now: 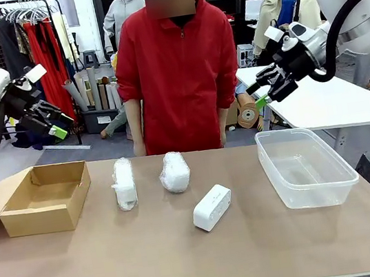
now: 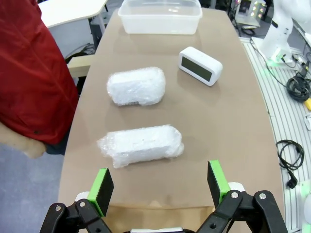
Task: Separate and place wrapped and unwrapped clocks.
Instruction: Pick up the Digital clock indicated by the person.
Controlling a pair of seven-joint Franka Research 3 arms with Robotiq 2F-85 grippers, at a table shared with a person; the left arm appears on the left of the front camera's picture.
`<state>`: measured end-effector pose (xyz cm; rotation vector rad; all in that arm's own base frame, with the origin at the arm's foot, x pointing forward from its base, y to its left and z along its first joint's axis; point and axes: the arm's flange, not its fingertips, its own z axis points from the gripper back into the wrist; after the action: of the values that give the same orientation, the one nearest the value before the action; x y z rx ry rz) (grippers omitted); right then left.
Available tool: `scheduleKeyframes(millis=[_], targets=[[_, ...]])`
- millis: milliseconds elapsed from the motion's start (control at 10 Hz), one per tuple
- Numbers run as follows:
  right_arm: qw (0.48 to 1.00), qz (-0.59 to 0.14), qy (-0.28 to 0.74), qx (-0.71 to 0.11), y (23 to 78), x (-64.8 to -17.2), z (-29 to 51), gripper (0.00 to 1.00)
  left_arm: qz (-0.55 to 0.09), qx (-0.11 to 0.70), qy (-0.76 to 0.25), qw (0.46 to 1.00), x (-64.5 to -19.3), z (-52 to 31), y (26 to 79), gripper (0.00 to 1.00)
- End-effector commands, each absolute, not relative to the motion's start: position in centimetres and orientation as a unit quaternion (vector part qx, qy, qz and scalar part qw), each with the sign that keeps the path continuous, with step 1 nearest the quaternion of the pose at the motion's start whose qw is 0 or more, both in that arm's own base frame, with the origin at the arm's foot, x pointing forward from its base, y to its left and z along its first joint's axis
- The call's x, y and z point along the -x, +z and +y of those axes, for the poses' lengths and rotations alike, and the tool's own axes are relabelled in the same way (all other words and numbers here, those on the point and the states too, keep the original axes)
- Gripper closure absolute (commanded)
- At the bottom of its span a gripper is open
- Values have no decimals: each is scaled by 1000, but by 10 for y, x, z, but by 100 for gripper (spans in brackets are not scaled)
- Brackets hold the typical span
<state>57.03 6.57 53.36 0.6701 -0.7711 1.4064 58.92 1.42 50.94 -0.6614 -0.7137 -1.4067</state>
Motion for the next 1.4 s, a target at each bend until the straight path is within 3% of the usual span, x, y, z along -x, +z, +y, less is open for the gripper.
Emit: scheduleKeyframes(millis=[0,1300], targets=[[649,-338,611,-303,542,-577,62,0,-318,292,-611,664,-592,17,513,0],[646,-341,616,-293,536,-573,60,0,-318,289,-618,659,-591,18,511,0]])
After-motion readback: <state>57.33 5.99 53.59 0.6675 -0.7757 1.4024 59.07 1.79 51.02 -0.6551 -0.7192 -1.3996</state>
